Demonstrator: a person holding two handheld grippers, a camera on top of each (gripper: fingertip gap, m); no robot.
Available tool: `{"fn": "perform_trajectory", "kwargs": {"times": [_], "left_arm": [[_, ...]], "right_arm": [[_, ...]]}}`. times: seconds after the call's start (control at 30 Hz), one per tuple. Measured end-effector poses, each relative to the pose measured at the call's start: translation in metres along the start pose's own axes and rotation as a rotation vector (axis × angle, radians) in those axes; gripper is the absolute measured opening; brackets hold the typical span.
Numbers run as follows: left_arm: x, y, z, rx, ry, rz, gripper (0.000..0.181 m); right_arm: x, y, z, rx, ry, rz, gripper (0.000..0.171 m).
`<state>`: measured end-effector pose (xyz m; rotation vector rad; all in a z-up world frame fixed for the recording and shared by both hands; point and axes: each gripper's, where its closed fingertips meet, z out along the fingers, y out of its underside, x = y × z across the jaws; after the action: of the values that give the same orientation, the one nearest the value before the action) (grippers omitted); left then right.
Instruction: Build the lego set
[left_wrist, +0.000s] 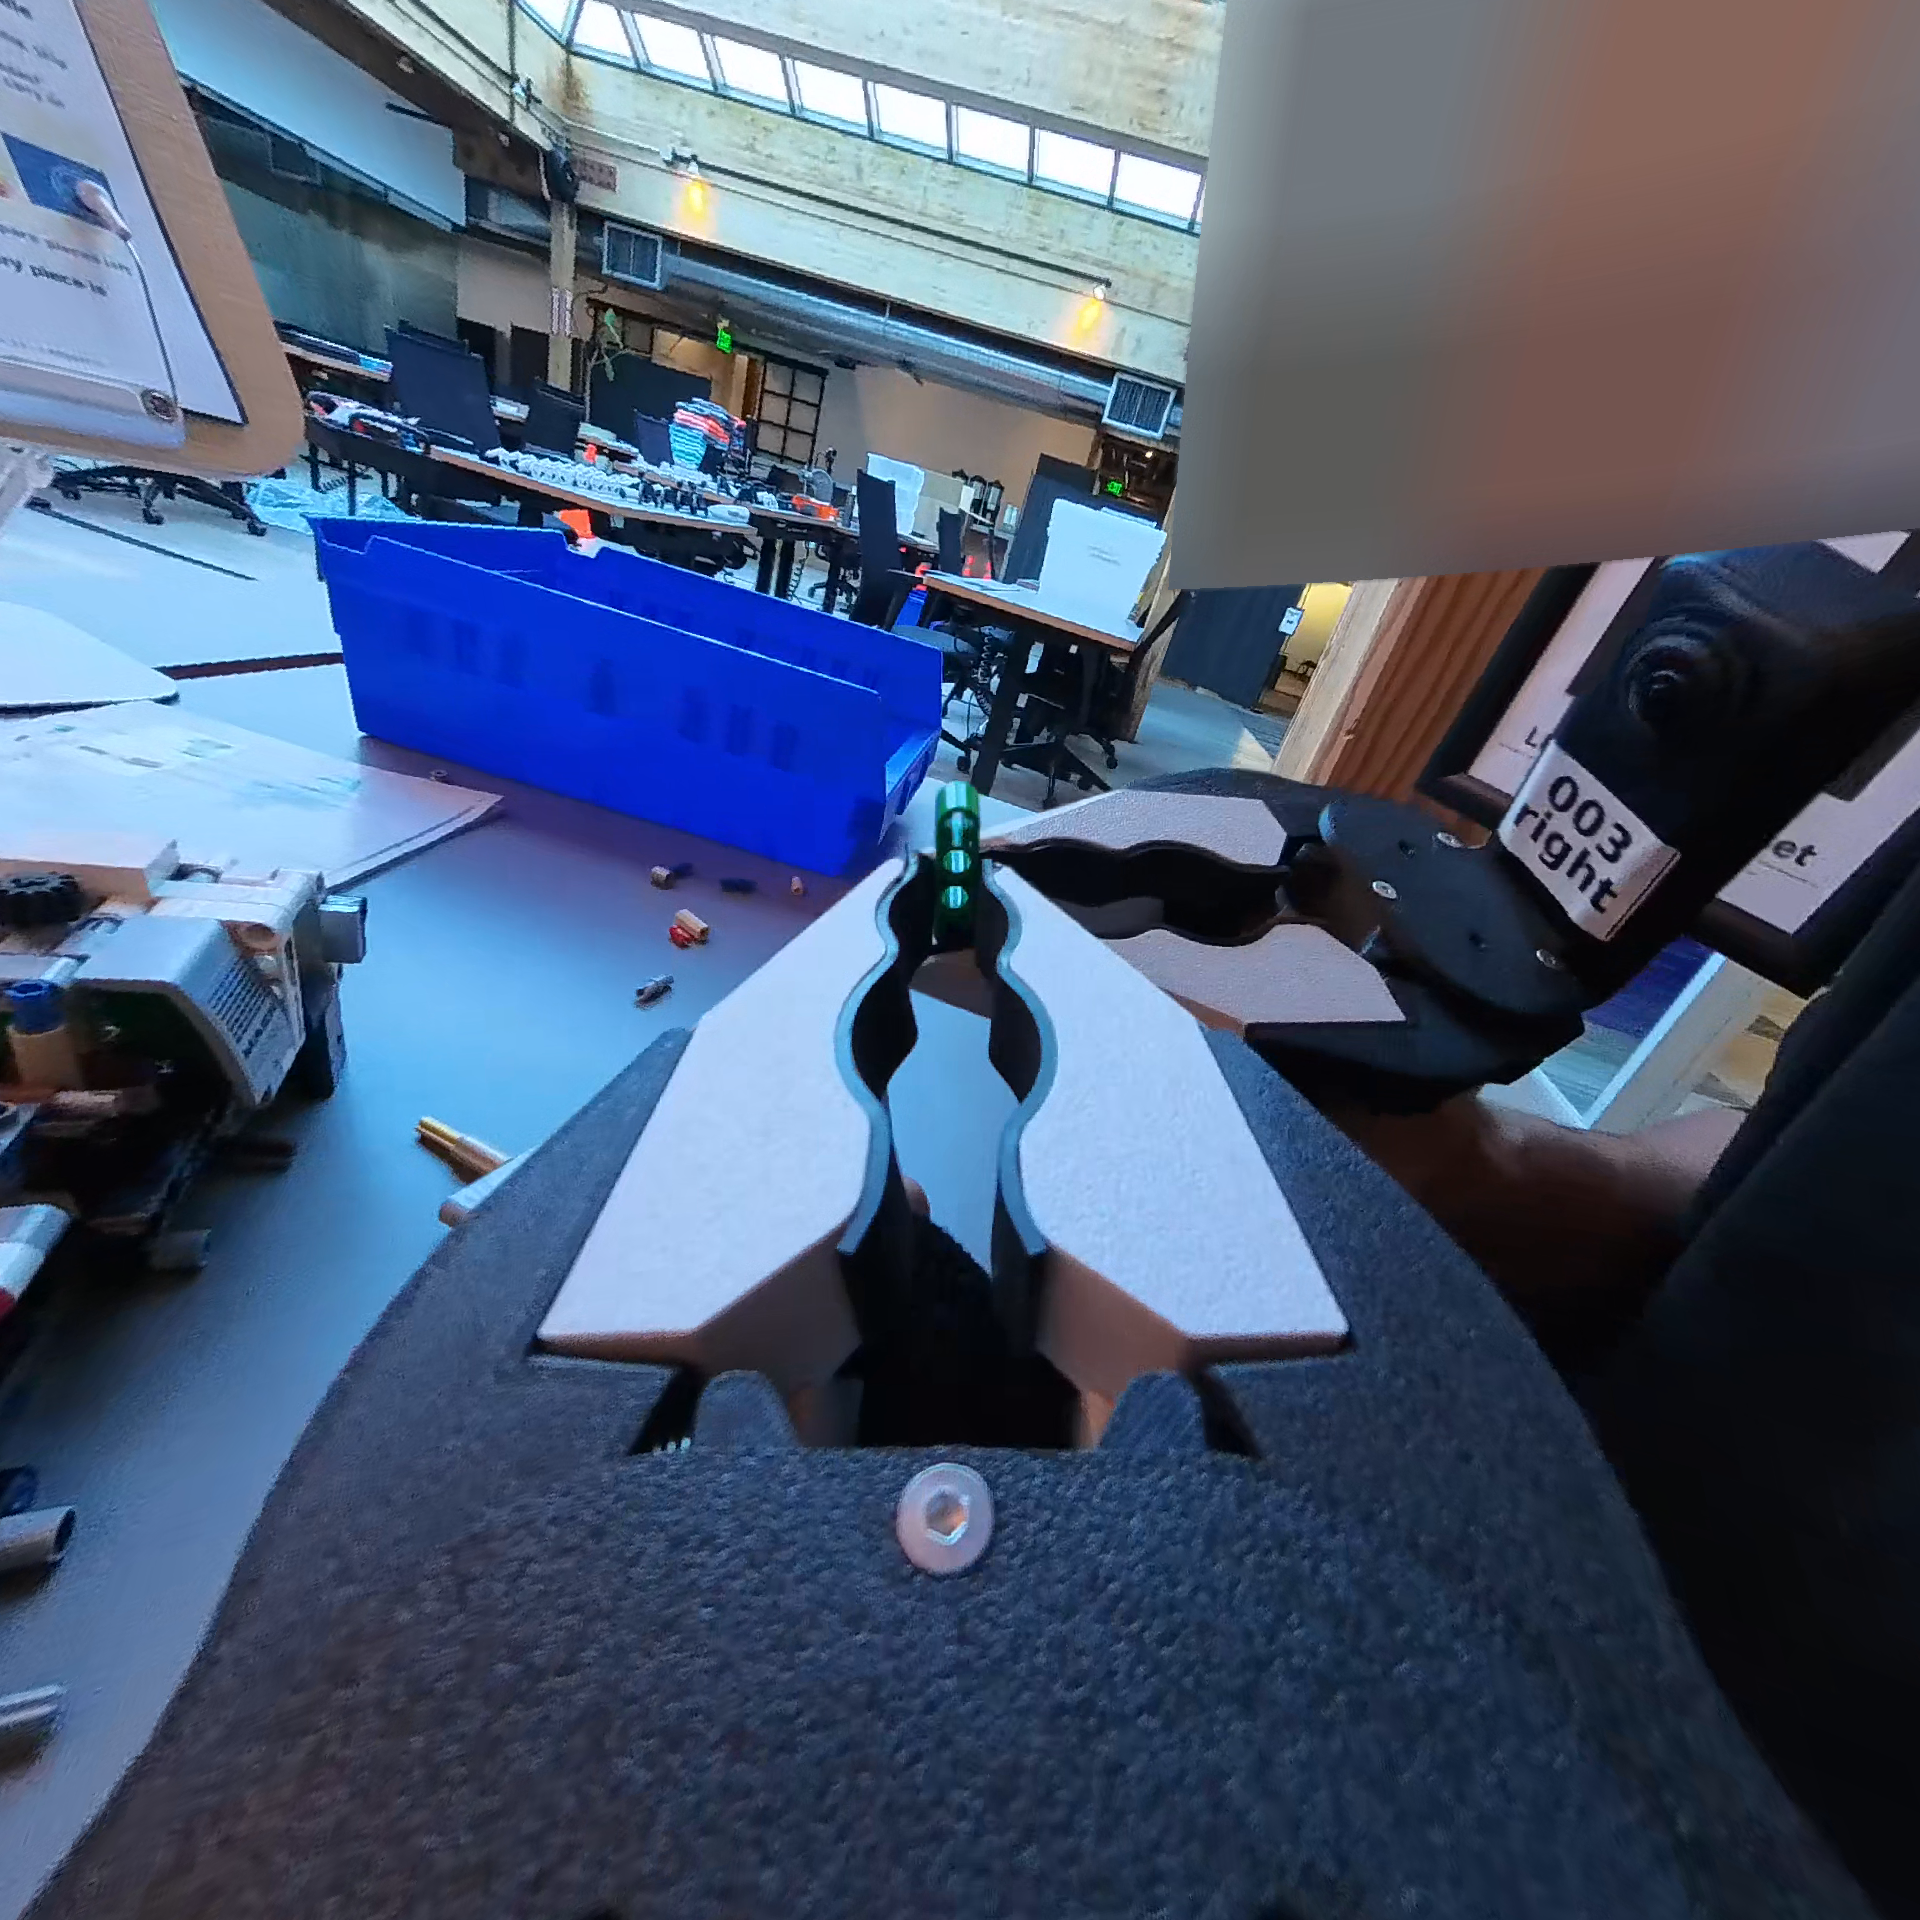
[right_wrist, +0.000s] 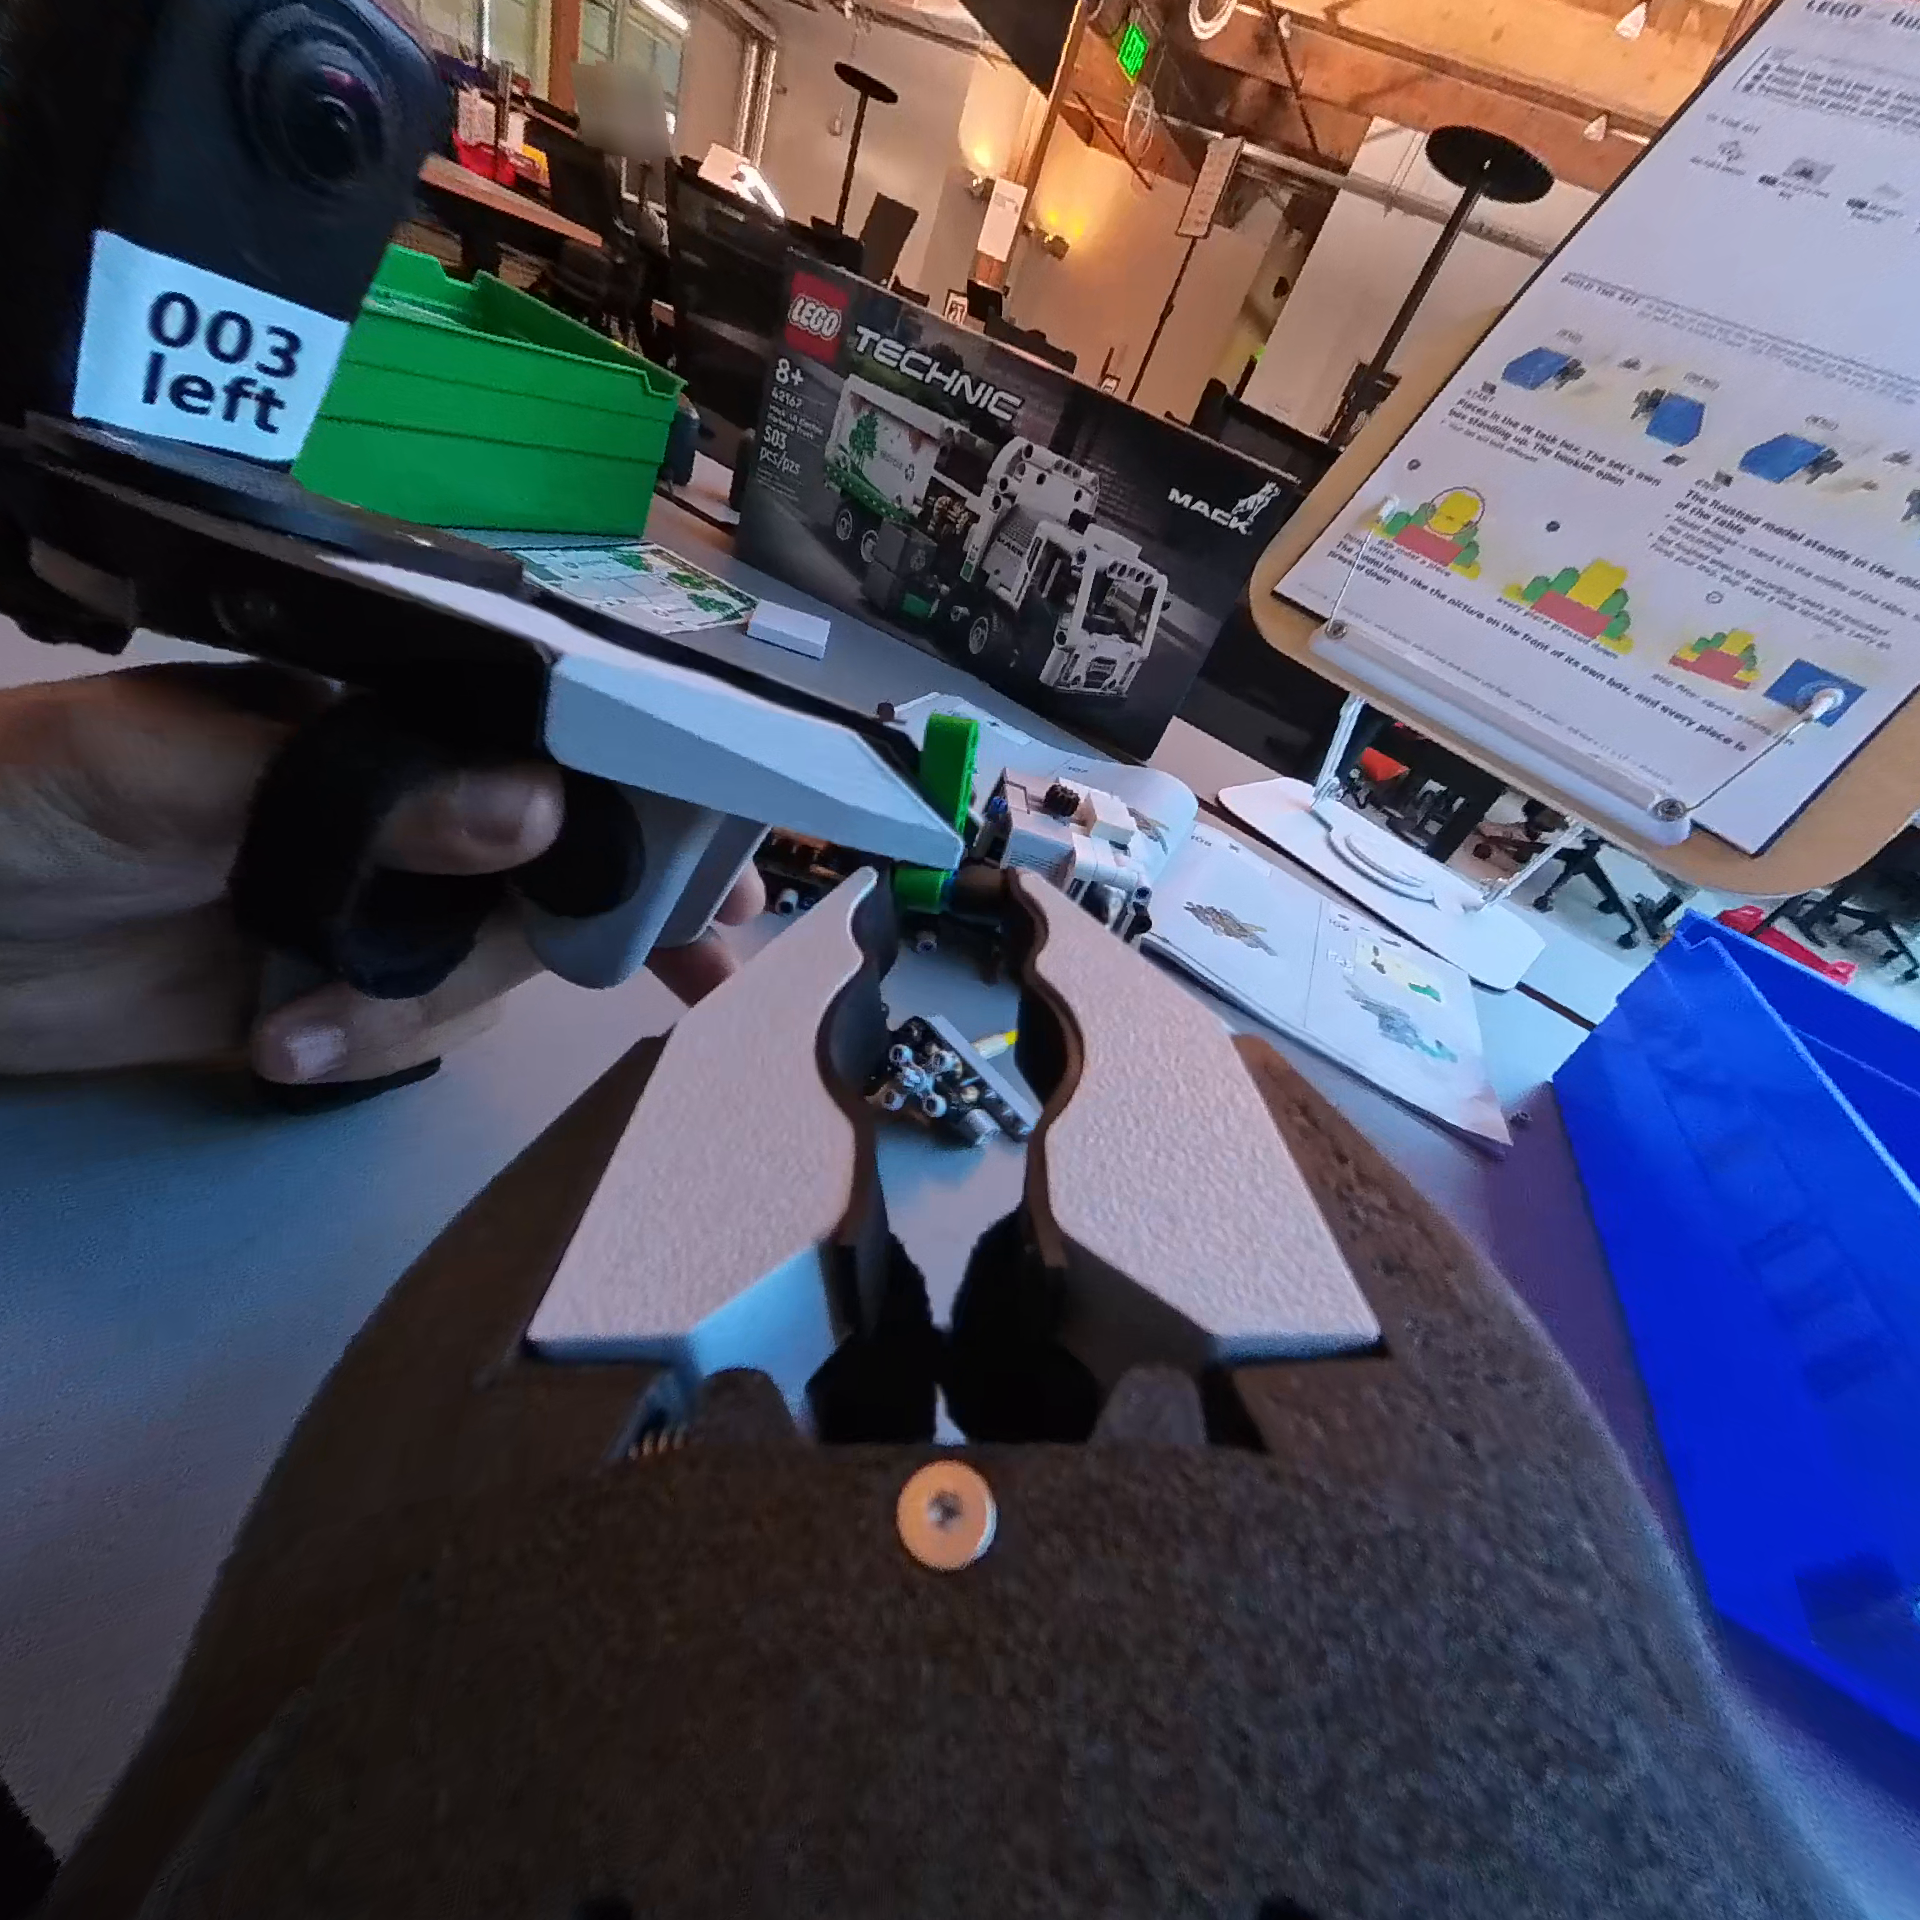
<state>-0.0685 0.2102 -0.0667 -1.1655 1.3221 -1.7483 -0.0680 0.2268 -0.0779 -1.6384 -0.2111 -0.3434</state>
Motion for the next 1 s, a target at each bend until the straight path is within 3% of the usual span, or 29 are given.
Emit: {"fn": "perform_trajectory", "kwargs": {"times": [0.27,0.4,0.47,0.53,0.63,0.77,0.87,1.0], "left_arm": [[0.003,-0.004,0.0,0.036,0.016,0.004,0.005],[0.001,-0.001,0.002,-0.017,0.007,0.142,0.005],[0.002,-0.008,-0.001,0.009,-0.001,0.244,0.005],[0.008,-0.016,-0.006,0.052,0.013,0.382,0.005],[0.032,-0.032,-0.017,0.214,0.131,0.544,0.004],[0.047,-0.04,-0.027,0.313,0.289,0.413,0.005],[0.053,-0.038,-0.027,0.315,0.339,0.388,0.005],[0.054,-0.037,-0.027,0.316,0.339,0.405,0.005]], "right_arm": [[-0.002,-0.003,-0.001,0.027,-0.042,0.132,0.016],[-0.001,0.001,0.0,0.04,-0.077,0.157,0.019],[0.001,0.0,-0.004,0.067,-0.125,0.206,0.031],[-0.012,-0.005,-0.015,0.116,-0.308,0.316,0.03],[-0.029,-0.017,-0.037,0.164,-0.675,0.674,0.028],[-0.018,-0.046,-0.056,0.262,-1.103,1.226,0.035],[-0.011,-0.052,-0.052,0.306,-1.251,1.487,0.033],[-0.025,-0.06,-0.056,0.312,-1.408,1.589,0.031]]}}
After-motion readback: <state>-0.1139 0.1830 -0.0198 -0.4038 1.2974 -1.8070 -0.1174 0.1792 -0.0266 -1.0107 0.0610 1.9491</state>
